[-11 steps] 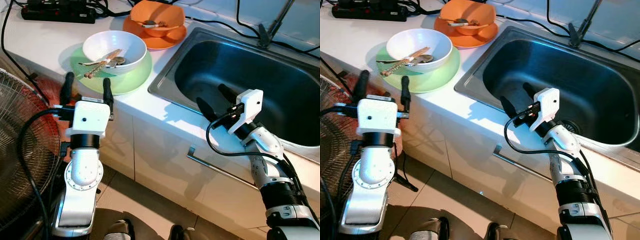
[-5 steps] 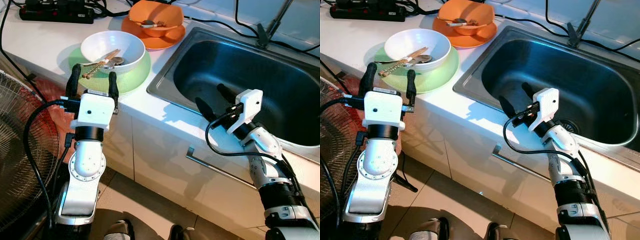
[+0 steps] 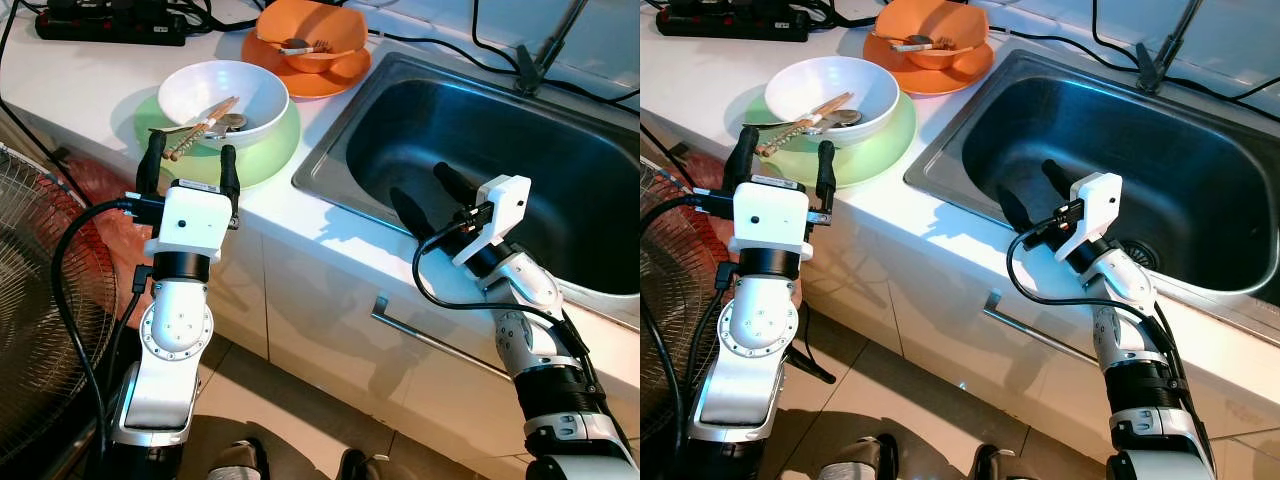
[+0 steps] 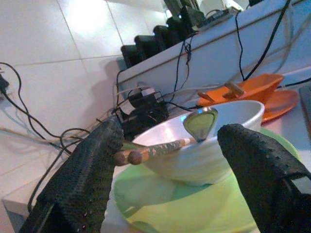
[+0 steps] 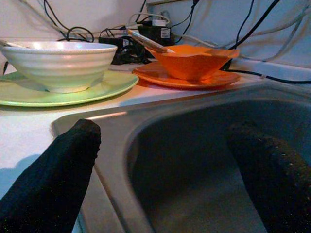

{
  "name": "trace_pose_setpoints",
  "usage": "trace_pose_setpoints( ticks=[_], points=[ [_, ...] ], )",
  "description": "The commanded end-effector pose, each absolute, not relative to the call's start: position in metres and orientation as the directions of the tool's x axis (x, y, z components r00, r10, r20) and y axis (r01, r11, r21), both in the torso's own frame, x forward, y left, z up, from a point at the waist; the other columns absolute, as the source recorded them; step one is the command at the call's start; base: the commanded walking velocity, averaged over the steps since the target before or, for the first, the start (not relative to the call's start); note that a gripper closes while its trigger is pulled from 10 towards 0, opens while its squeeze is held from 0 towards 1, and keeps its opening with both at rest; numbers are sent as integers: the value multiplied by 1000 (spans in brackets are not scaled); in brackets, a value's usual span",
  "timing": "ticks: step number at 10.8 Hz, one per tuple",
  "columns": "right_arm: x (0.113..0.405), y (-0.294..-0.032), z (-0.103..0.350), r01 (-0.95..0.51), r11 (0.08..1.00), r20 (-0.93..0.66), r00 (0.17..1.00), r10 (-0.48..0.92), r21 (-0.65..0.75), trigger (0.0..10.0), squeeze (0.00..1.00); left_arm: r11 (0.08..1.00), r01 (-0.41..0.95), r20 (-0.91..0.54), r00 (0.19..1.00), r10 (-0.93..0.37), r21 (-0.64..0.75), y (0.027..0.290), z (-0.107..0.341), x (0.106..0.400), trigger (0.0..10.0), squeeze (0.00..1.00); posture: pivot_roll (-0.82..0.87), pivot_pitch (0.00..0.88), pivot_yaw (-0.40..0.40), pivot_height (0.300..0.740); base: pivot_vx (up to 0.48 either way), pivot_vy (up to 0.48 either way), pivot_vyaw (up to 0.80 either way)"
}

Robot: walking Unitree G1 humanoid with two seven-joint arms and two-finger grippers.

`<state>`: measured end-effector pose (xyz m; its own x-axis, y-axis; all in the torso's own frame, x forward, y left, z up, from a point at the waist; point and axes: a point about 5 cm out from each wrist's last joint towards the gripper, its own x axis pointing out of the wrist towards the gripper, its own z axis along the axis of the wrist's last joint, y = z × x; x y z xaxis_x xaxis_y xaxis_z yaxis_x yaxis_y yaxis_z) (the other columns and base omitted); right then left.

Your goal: Kitchen organization

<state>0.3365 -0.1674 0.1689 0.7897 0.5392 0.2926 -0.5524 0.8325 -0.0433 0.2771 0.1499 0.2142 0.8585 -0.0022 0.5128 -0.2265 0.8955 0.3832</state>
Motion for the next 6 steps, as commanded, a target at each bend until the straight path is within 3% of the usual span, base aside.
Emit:
trace_pose_setpoints(
  ticks=[1, 6],
  points=[
    [333, -168, 158, -561, 828, 267, 797, 542, -6, 10000, 0, 900, -209, 517, 855, -21, 383, 147, 215, 279, 10000, 0, 125, 173, -63, 740, 0, 0, 0],
    [332, -169, 157, -559, 829, 258, 800, 541, -8, 10000, 0, 905, -249, 549, 835, 22, 344, 149, 218, 266, 10000, 0, 135, 175, -69, 740, 0, 0, 0]
  ],
)
